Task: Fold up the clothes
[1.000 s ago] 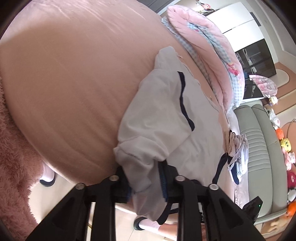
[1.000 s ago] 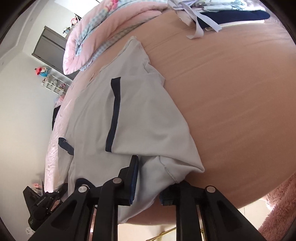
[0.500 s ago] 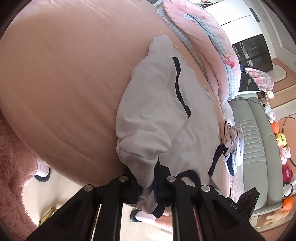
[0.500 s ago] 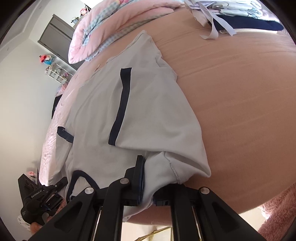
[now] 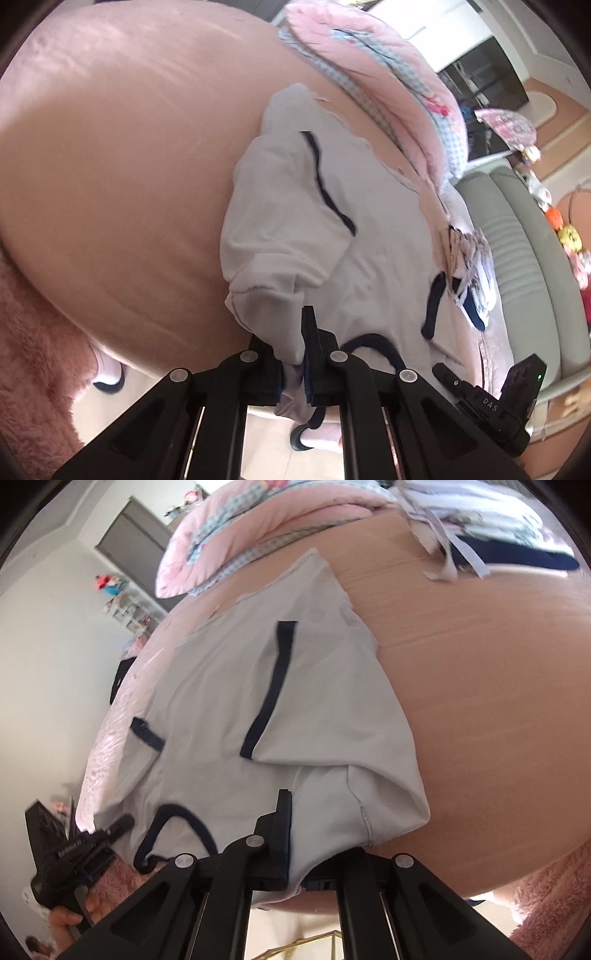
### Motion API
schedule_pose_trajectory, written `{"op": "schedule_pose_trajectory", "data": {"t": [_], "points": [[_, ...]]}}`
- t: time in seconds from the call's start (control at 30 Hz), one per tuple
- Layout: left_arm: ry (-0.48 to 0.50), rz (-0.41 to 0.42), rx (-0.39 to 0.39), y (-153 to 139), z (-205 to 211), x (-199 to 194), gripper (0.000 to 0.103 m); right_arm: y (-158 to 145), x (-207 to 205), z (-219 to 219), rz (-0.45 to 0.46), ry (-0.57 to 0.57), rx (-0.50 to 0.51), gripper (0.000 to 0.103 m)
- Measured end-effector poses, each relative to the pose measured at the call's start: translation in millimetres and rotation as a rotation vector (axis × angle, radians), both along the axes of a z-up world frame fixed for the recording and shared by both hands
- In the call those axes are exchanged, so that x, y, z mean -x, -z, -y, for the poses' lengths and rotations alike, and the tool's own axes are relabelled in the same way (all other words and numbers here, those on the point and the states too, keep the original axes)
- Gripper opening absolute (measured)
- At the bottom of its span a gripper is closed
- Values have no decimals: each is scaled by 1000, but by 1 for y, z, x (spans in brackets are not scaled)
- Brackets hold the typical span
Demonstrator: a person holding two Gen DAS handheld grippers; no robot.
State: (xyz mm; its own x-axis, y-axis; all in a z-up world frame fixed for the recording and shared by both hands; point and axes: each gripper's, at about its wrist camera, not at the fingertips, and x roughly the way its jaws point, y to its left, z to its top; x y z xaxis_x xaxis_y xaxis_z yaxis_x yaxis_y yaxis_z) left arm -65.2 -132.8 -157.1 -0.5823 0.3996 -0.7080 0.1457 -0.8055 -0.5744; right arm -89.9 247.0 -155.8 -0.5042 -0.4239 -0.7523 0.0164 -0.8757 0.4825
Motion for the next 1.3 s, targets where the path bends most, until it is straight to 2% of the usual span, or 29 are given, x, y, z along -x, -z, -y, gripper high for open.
{"op": "schedule_pose_trajectory", "data": {"t": [0.1, 0.33, 0.4, 0.47, 0.53, 0.6, 0.67, 0.73, 0.8, 0.87, 0.9, 0.93, 0.97, 1.03, 1.17, 1.3], "points": [[27, -26, 42, -13, -1, -7, 6, -14, -10, 7, -36, -37, -15, 1], [-6, 1, -16, -17, 16, -12, 3, -22, -29, 9, -26, -63, -26, 1], [-15, 32, -36, -9, 18, -10, 3, -14, -28, 11, 5, -59, -48, 1], [-33, 88, -84, 8, 22, -6, 4, 2, -23, 9, 73, -39, -60, 2], [-38, 143, -132, 21, 23, -4, 5, 12, -20, 3, 112, -5, -5, 2], [-34, 155, -136, 23, 21, -3, 7, 11, -18, 1, 107, 5, 8, 2], [-20, 129, -129, 20, 17, -4, 18, 11, -17, 3, 103, -4, -15, 2], [-12, 97, -168, 20, 15, -5, 43, 12, -17, 3, 101, 2, -14, 3], [-23, 71, -187, 21, 11, -3, 48, 12, -16, 3, 99, 8, -3, 3], [-13, 48, -160, 19, 6, 2, 47, 12, -15, 3, 95, 11, 10, 3], [-1, 38, -150, 18, 3, 5, 39, 13, -15, 4, 93, 14, 18, 3], [9, 33, -141, 17, 1, 7, 19, 12, -15, 4, 89, 18, 30, 3], [11, 35, -139, 16, 0, 9, 15, 12, -16, 2, 83, 21, 45, 3], [-16, 46, -154, 18, 4, 4, 15, 11, -17, 0, 73, 26, 72, 3], [-109, 95, -159, 27, 20, -9, 16, 15, -16, 1, 95, 24, 39, 3], [-155, 74, -15, 16, 19, -11, 17, 16, -13, 5, 99, 17, 20, 3]]}}
